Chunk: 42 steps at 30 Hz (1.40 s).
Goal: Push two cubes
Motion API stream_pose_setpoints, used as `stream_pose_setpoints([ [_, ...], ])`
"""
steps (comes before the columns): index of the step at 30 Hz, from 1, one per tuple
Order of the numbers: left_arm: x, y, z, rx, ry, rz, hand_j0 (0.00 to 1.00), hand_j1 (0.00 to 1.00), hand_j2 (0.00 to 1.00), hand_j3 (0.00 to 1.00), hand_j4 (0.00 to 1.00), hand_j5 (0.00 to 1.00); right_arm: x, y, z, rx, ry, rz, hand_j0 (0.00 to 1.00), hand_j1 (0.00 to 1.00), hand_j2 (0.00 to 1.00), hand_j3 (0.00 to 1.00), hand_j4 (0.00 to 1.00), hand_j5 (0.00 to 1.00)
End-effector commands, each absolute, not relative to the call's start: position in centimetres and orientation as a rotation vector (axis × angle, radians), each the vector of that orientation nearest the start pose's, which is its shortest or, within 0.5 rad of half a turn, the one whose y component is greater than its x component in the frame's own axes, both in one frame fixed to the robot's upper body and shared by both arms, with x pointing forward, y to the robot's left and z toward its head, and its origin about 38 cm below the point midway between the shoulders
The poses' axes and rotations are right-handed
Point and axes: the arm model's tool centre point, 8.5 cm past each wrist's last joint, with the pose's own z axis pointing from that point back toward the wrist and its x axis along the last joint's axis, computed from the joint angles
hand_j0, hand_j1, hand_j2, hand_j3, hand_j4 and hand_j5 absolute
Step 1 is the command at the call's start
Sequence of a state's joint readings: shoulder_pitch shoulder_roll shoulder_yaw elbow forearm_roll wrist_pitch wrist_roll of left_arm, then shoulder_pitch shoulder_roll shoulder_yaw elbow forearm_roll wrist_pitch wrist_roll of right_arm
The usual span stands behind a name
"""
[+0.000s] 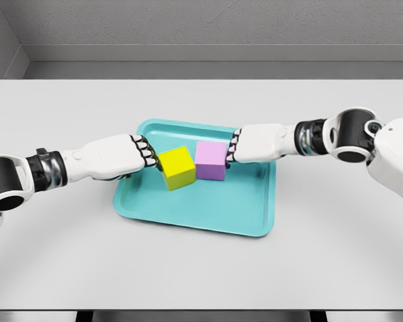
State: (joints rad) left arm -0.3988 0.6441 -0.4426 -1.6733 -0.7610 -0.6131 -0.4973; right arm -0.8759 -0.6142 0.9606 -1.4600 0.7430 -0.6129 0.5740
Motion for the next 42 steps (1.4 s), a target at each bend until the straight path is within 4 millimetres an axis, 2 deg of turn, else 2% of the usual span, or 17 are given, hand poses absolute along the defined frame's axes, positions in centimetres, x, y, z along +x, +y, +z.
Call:
stream_pose_setpoints([
  [1,39.1,23.5,17.5,-0.671,1.907,2.9,0.75,0.75,0.75,0.75,0.75,0.75,44.5,-17.4,18.0,0.518,1.332,-3.01,0.78,0.78,0.78,0.78,0.78,0.78],
  [4,39.2,23.8,17.6,-0.68,1.892,2.917,0.66,0.66,0.66,0.66,0.66,0.66,44.9,-17.9,17.7,0.535,1.309,-3.032,0.78,0.78,0.78,0.78,0.78,0.78],
  [8,39.2,24.2,17.6,-0.691,1.876,2.929,0.65,0.65,0.65,0.65,0.65,0.65,45.6,-18.4,18.0,0.568,1.289,-3.047,0.78,0.78,0.78,0.78,0.78,0.78],
  [13,39.3,24.8,17.9,-0.708,1.855,2.939,0.65,0.65,0.65,0.65,0.65,0.65,46.5,-17.9,18.5,0.585,1.302,-3.047,0.78,0.78,0.78,0.78,0.78,0.78],
  [24,39.6,25.3,18.3,-0.736,1.87,2.936,0.65,0.65,0.65,0.65,0.65,0.65,46.6,-15.6,19.0,0.562,1.333,-3.0,0.77,0.77,0.77,0.77,0.77,0.77],
  [38,39.9,26.0,18.9,-0.773,1.884,2.931,0.65,0.65,0.65,0.65,0.65,0.65,46.5,-15.2,18.9,0.549,1.334,-2.995,0.77,0.77,0.77,0.77,0.77,0.77],
  [42,40.0,27.9,19.9,-0.825,1.871,2.944,0.66,0.66,0.66,0.66,0.66,0.66,46.6,-15.4,18.9,0.556,1.329,-2.998,0.77,0.77,0.77,0.77,0.77,0.77],
])
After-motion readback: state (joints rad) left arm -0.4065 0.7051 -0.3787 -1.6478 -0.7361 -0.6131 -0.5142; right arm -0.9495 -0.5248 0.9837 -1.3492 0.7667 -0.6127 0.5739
